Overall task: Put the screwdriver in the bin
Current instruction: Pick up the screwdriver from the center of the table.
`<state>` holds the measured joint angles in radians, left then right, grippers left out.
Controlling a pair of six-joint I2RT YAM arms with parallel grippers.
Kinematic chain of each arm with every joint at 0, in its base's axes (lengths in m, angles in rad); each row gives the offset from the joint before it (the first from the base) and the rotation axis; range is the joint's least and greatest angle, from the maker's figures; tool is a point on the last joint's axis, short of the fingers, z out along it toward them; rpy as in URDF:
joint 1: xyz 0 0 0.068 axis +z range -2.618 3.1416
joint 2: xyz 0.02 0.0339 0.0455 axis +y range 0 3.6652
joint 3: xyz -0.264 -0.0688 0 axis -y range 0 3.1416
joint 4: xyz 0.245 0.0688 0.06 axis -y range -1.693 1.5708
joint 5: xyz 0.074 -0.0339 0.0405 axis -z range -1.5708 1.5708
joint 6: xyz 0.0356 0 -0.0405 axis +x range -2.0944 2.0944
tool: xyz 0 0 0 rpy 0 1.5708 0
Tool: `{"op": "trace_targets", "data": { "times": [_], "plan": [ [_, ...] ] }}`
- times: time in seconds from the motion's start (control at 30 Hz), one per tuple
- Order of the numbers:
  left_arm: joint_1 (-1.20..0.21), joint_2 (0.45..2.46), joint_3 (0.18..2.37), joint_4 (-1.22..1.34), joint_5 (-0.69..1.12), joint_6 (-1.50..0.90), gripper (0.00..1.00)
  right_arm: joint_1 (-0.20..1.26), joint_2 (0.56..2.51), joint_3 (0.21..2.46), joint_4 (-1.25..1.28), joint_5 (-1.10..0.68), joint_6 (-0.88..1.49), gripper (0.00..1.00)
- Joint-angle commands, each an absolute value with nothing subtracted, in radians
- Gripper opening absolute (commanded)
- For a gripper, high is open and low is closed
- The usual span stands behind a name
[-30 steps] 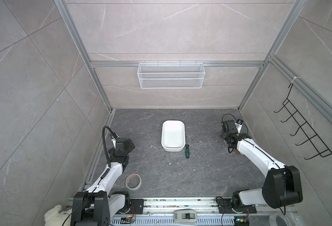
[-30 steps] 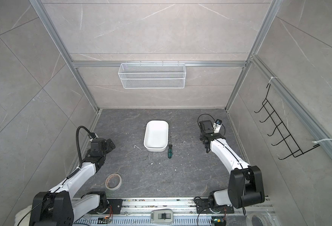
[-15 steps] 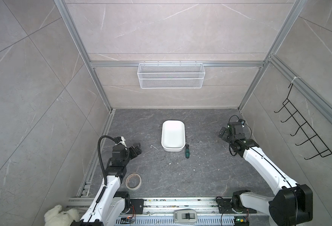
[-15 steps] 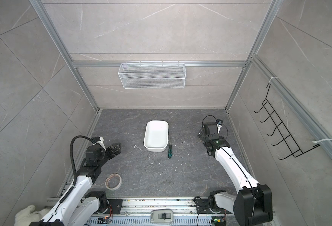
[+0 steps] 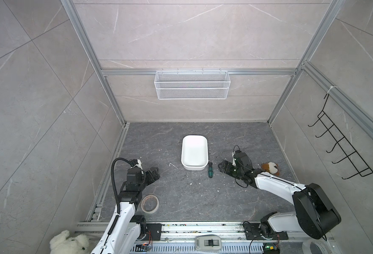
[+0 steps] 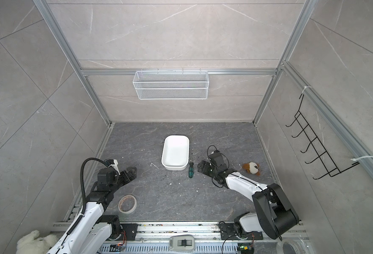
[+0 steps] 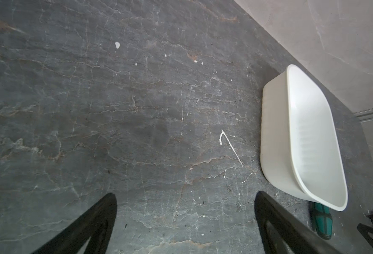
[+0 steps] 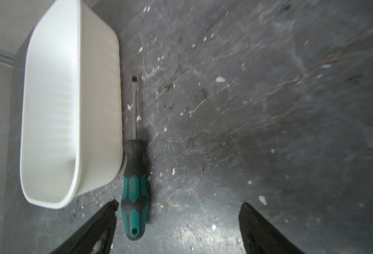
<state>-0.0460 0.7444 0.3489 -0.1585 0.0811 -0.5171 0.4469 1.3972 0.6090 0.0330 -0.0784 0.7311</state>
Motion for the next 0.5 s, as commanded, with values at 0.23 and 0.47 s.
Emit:
{"op": "trace_targets", "data": {
  "times": [0.23, 0.47],
  "plan": [
    [-0.046, 0.637, 0.316, -0.148, 0.054, -0.531, 1.0, 0.571, 1.451, 0.656, 0.006, -0.007, 0.707, 0.73],
    [-0.047, 0.693, 0.34, -0.167, 0.036, -0.537, 1.0, 0.659, 1.487, 0.721, -0.025, 0.059, 0.666, 0.67]
  ]
}}
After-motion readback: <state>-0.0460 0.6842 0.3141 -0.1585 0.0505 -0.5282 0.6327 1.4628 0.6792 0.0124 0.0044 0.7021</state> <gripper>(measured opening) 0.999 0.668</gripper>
